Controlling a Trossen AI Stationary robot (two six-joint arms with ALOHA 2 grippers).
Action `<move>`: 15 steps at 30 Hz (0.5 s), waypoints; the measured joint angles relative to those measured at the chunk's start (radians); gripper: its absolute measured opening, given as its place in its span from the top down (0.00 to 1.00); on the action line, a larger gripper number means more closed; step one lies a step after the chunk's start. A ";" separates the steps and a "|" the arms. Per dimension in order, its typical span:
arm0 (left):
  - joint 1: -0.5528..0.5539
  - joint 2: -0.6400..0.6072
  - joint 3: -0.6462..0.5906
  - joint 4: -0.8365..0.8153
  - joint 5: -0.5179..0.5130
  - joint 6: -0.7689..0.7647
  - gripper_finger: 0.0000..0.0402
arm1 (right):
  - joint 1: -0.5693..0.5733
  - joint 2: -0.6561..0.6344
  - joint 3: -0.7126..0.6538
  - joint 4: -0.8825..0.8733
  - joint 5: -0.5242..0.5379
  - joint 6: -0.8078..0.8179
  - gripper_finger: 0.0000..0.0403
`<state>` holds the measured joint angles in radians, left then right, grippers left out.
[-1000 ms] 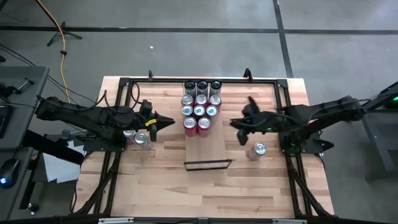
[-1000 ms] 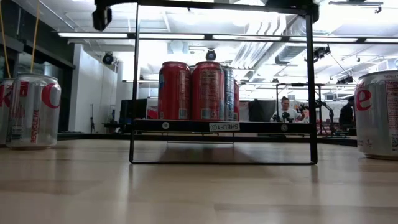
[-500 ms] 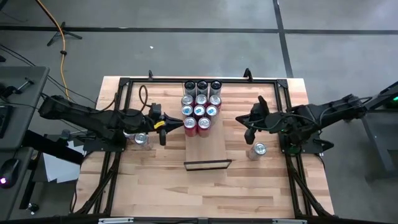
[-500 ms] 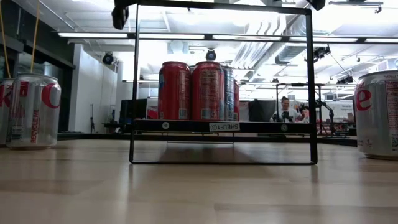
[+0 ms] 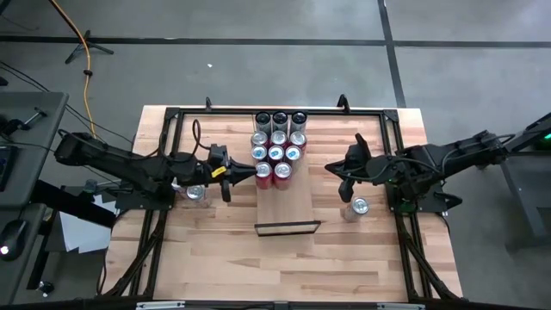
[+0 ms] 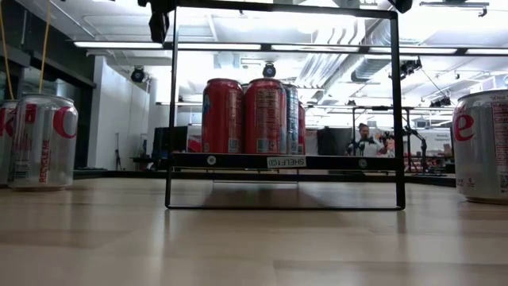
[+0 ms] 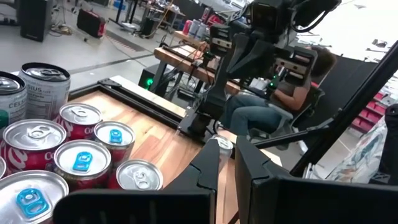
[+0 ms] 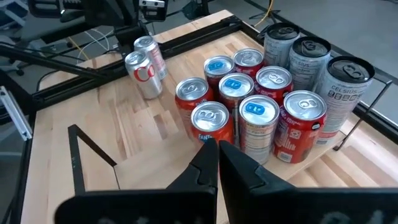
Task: Place canned beverage on shelf
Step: Put the top right red/silver soda can on the shelf
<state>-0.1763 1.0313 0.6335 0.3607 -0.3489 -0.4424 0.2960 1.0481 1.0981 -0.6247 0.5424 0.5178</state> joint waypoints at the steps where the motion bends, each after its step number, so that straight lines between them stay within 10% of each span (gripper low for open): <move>1: 0.000 0.000 0.000 -0.002 0.000 -0.001 1.00 | -0.001 0.000 0.000 0.000 -0.002 -0.001 1.00; 8: 0.015 0.000 0.000 -0.001 -0.001 -0.001 1.00 | -0.002 0.000 0.000 -0.001 -0.034 0.016 0.96; 15: 0.015 0.000 0.000 -0.001 -0.003 -0.002 1.00 | -0.002 -0.002 0.000 -0.052 -0.211 0.059 0.60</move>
<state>-0.1612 1.0313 0.6338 0.3595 -0.3515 -0.4441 0.2943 1.0466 1.0981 -0.6766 0.3311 0.5768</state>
